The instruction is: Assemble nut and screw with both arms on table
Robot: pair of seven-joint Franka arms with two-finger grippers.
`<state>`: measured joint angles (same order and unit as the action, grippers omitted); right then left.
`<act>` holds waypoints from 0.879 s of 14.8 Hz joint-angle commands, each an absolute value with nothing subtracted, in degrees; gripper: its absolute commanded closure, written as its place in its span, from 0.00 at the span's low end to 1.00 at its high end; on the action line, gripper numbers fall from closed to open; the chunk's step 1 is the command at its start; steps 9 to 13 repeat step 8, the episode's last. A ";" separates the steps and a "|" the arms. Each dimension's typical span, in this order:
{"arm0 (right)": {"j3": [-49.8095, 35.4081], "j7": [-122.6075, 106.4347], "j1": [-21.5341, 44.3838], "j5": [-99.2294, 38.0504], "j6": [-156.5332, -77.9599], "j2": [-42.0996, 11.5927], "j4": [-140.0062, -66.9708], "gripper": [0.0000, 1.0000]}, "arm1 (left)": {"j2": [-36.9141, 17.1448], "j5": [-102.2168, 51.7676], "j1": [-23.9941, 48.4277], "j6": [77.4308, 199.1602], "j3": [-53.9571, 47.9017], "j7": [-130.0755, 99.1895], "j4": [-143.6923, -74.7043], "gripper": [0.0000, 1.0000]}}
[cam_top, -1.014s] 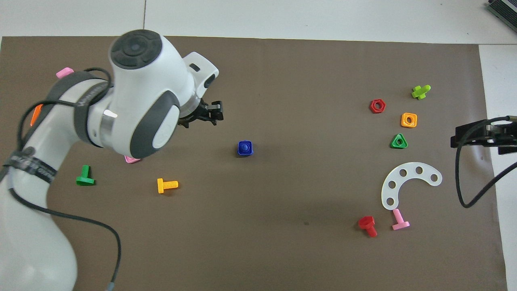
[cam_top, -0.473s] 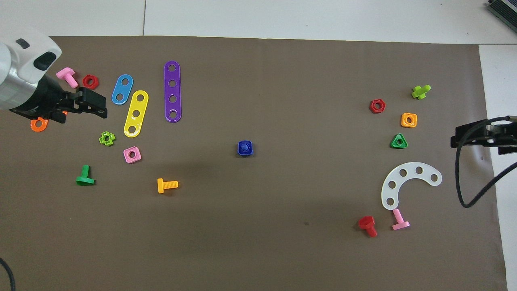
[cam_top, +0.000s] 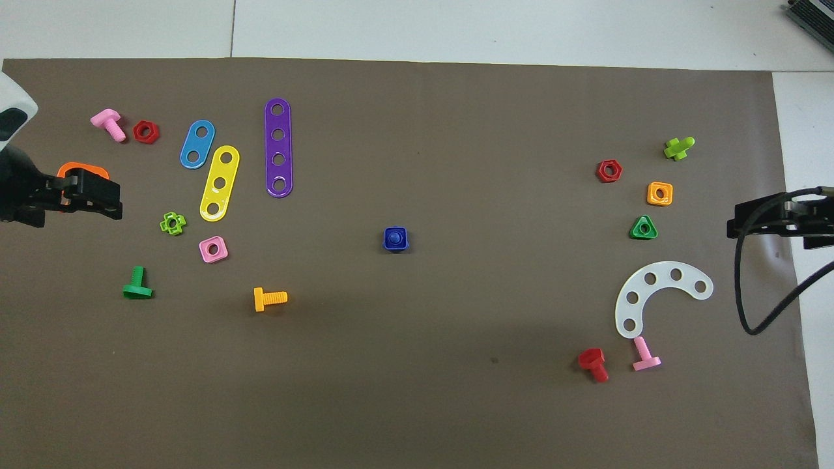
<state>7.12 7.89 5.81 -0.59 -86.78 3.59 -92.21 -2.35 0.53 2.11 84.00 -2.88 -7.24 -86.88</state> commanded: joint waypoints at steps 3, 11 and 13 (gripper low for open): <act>7.12 6.77 5.63 -1.05 -87.98 4.66 -93.43 0.00 | -2.37 3.95 2.81 80.85 -3.43 -6.16 -84.90 0.00; 7.12 6.77 5.63 -1.05 -87.89 4.57 -93.43 0.00 | -2.29 2.29 2.46 83.05 -3.34 -5.71 -85.17 0.00; 7.12 6.77 5.63 -1.05 -87.89 4.57 -93.43 0.00 | -2.29 2.29 2.46 83.05 -3.34 -5.71 -85.17 0.00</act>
